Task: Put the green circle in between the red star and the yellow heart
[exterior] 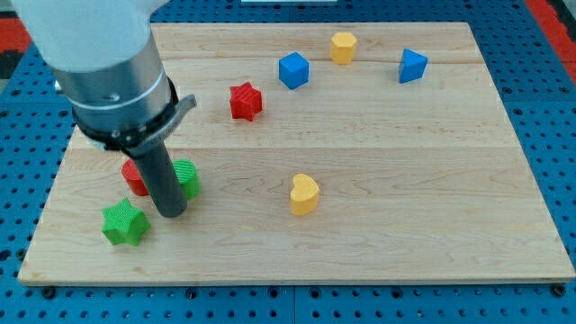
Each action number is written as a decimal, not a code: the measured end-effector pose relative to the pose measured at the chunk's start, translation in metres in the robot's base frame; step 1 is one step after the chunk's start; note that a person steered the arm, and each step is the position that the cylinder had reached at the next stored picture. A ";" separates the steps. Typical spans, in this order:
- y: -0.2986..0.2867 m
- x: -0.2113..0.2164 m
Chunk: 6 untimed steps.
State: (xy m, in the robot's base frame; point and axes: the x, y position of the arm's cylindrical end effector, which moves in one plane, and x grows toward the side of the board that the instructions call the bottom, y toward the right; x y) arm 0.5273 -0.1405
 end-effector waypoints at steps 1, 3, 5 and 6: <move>0.007 -0.018; -0.037 -0.040; -0.003 -0.068; 0.011 -0.065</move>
